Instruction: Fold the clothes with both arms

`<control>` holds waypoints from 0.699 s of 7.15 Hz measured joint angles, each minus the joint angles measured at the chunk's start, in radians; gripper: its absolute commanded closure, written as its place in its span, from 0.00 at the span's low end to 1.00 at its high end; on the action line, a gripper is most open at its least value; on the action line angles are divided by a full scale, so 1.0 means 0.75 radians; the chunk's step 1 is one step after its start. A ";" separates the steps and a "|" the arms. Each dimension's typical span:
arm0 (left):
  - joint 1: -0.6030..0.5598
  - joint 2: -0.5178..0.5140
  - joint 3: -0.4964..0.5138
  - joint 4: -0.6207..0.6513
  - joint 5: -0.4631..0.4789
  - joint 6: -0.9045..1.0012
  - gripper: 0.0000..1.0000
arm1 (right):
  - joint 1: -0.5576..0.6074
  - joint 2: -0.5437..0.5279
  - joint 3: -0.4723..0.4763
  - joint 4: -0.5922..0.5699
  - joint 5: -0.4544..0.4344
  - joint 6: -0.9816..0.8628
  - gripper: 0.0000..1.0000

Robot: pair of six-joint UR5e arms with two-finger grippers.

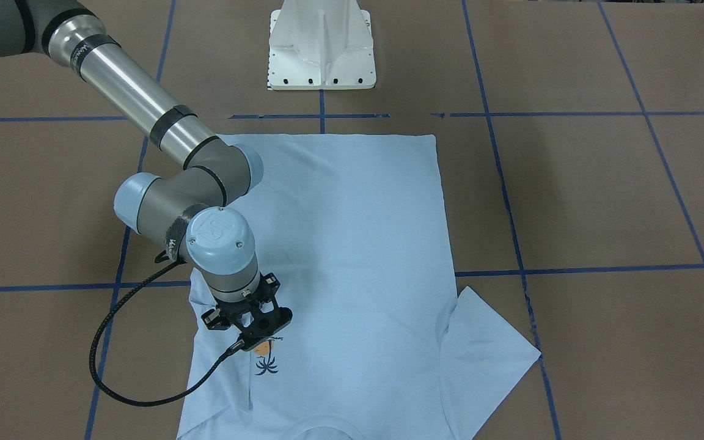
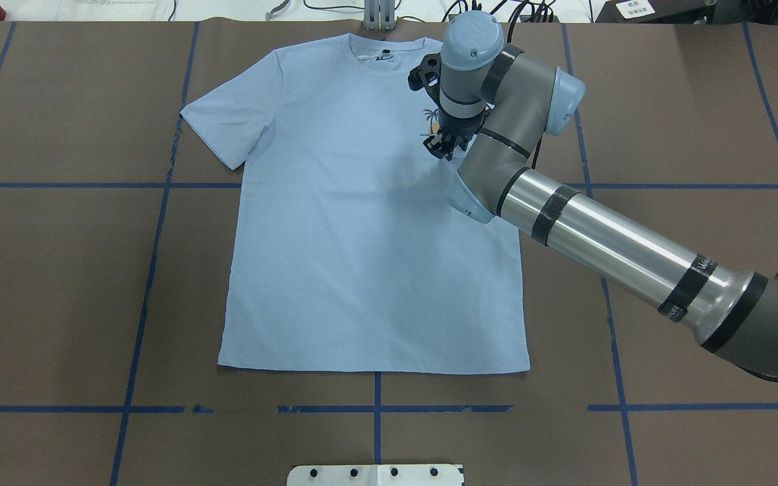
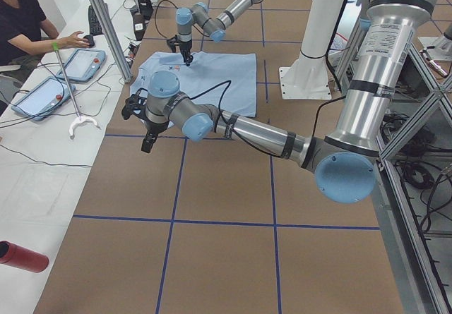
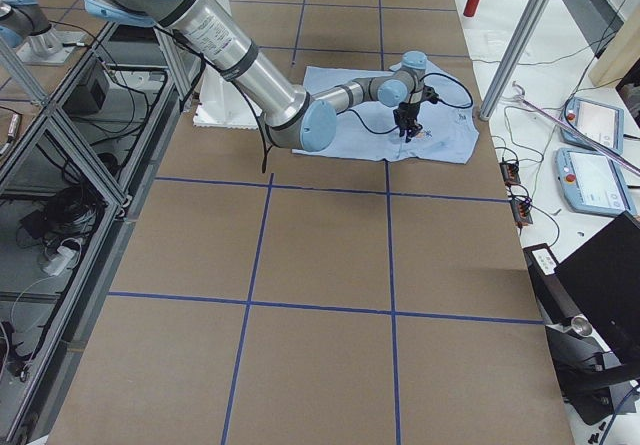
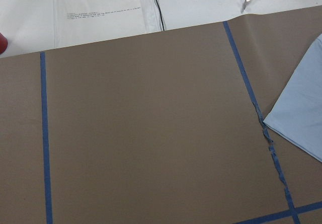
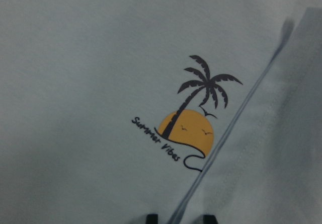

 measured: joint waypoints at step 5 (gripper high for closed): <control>-0.007 -0.001 -0.007 0.004 0.001 0.000 0.00 | 0.006 0.006 0.005 0.002 0.003 0.004 0.94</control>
